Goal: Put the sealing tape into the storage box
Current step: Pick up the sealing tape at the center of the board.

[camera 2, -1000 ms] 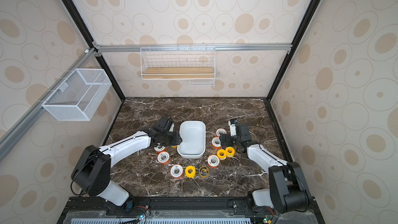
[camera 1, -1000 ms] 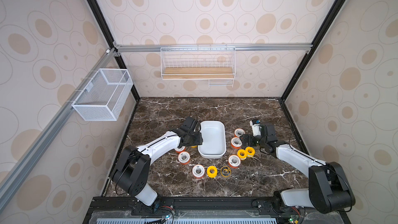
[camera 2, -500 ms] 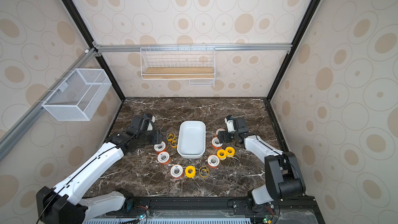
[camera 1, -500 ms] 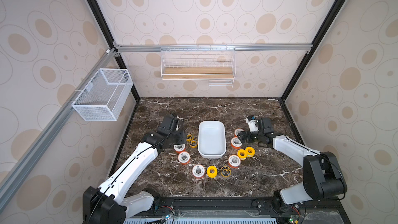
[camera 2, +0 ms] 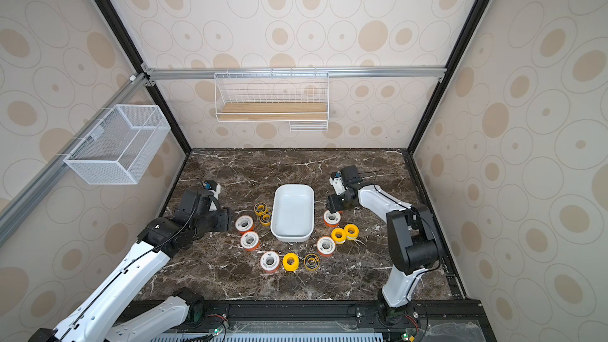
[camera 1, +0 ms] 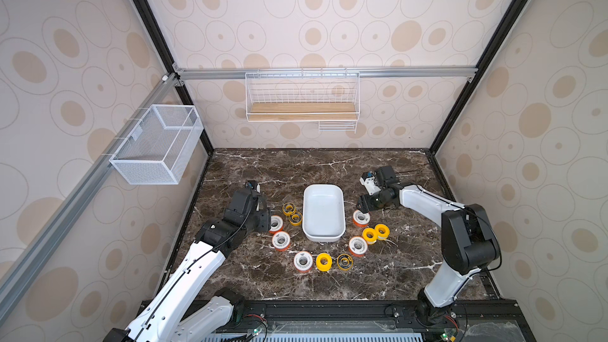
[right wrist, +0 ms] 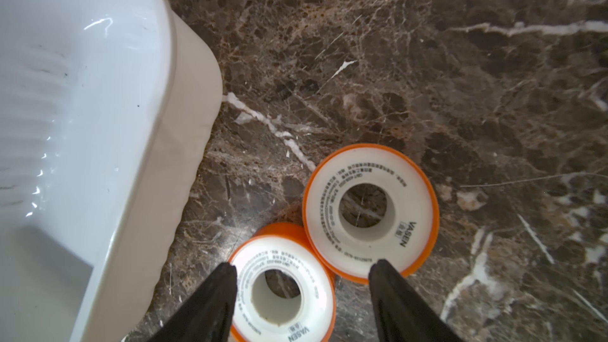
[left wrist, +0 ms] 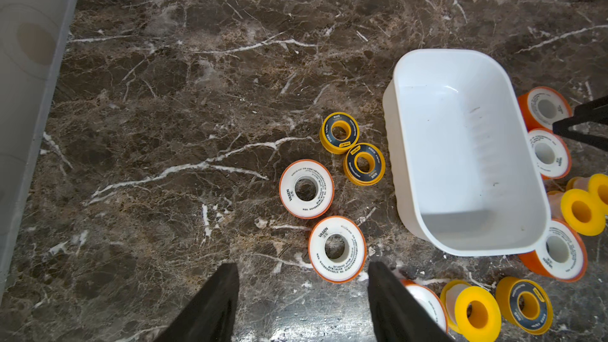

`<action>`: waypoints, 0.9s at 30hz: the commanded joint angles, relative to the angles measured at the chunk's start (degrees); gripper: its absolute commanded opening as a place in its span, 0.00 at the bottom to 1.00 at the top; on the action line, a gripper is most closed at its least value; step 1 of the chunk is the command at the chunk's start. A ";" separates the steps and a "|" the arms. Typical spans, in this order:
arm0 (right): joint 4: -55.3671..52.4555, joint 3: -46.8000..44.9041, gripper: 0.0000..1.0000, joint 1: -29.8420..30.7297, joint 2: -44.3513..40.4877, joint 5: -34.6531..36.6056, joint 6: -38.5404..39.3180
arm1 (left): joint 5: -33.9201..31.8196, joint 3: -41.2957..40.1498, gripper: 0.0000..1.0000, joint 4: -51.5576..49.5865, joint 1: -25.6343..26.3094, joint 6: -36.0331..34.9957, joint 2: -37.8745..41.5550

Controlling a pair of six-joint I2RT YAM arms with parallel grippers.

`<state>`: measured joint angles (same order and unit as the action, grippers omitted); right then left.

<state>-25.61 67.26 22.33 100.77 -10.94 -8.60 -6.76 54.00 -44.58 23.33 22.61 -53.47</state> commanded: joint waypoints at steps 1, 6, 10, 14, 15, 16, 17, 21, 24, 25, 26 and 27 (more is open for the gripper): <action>-6.00 3.27 0.68 1.26 2.35 3.22 1.81 | -2.49 0.44 0.66 -1.47 -0.30 -1.40 0.68; -8.52 7.31 0.61 2.34 5.26 5.20 1.79 | -2.12 0.53 0.66 -1.83 -0.32 -1.51 0.30; -10.40 10.11 0.59 2.98 7.25 6.92 1.57 | -1.50 0.49 0.67 -1.74 -0.33 -1.65 -0.16; -11.06 11.82 0.58 3.43 9.03 7.31 1.39 | -1.19 0.67 0.67 -2.00 -0.34 -1.78 -0.87; -11.22 12.21 0.57 3.51 9.53 7.25 1.46 | -1.02 0.67 0.67 -1.97 -0.39 -1.91 -0.97; -11.51 12.65 0.57 3.57 10.04 7.50 1.31 | -0.76 0.67 0.67 -1.95 -0.36 -2.09 -1.02; -11.70 13.10 0.55 3.56 10.56 7.56 1.26 | -0.62 0.67 0.67 -1.92 -0.39 -2.10 -1.17; -12.18 14.28 0.52 3.69 12.05 8.01 1.08 | -0.57 0.76 0.67 -2.01 -0.39 -2.30 -1.41; -12.82 15.19 0.51 3.78 13.16 9.34 0.96 | -0.49 0.80 0.67 -2.00 -0.39 -2.35 -1.55; -13.12 15.57 0.51 3.84 13.63 9.74 1.01 | -0.47 0.76 0.67 -2.01 -0.44 -2.47 -1.55; -13.32 15.89 0.50 3.84 13.95 10.02 1.03 | -0.46 0.76 0.67 -2.01 -0.49 -2.53 -1.62; -13.54 16.19 0.49 3.78 14.31 10.23 0.96 | -0.46 0.76 0.67 -1.96 -0.51 -2.57 -1.63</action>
<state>-36.88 81.78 25.69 113.69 -2.39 -7.53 -7.40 53.93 -45.54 23.20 21.19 -54.98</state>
